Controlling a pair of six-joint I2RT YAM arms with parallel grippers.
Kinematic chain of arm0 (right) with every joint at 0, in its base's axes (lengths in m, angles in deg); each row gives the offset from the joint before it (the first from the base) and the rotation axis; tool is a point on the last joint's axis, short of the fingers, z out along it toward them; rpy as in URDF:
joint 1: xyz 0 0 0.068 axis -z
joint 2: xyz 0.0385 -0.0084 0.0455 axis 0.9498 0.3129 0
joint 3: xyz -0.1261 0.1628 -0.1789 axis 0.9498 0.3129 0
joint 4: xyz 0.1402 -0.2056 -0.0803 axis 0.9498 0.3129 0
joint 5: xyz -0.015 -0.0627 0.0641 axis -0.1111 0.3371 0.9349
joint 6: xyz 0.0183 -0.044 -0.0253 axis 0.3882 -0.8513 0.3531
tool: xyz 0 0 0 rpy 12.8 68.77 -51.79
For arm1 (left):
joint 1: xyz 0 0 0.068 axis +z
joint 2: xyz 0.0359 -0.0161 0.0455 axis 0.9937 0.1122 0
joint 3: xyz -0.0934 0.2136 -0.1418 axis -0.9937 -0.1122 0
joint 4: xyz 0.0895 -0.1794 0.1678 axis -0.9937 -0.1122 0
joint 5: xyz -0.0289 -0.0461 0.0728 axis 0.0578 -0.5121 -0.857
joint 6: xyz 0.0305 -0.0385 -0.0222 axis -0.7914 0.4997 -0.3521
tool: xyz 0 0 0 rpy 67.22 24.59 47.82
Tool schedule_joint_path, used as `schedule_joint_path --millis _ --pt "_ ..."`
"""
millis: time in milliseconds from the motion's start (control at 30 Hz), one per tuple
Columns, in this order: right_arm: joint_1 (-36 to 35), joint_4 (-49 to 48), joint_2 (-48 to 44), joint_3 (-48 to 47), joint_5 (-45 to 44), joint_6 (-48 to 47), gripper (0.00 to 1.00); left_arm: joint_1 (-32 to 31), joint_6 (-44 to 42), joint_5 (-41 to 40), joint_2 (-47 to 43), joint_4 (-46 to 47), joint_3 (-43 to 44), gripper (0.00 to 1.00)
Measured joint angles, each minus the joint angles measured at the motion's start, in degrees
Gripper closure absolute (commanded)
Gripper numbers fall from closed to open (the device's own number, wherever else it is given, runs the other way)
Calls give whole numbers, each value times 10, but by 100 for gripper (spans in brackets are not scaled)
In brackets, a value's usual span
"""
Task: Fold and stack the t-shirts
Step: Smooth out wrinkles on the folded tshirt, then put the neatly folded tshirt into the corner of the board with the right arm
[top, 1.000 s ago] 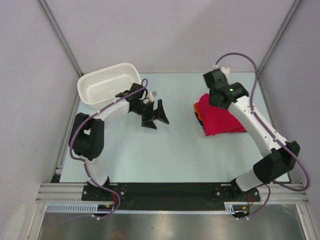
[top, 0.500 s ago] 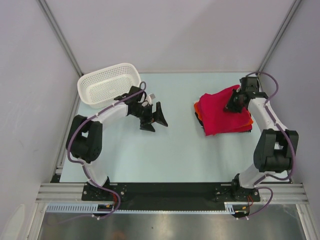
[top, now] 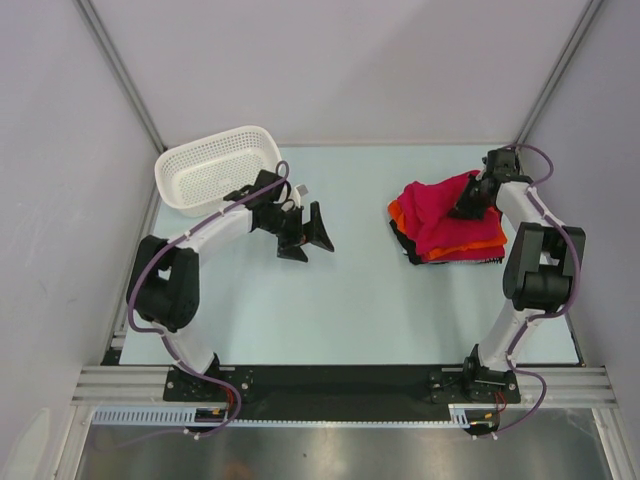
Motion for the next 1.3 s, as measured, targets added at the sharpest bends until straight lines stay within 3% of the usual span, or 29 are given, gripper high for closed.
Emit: schedule_joint_path --millis 700,1000,1267,1300 --pt "18 31 -41 -10 -125 -23 100 -3 -5 -3 0 -18 8 0" --pt "29 -16 -208 -42 -82 -7 100 -3 -6 -3 -1 -27 8 0" --pt "-25 -47 -150 -63 -19 2 77 -3 -24 -59 -32 -51 37 0" --pt "-47 -39 -131 -59 -23 -6 64 -5 -34 -81 -40 -60 52 0"
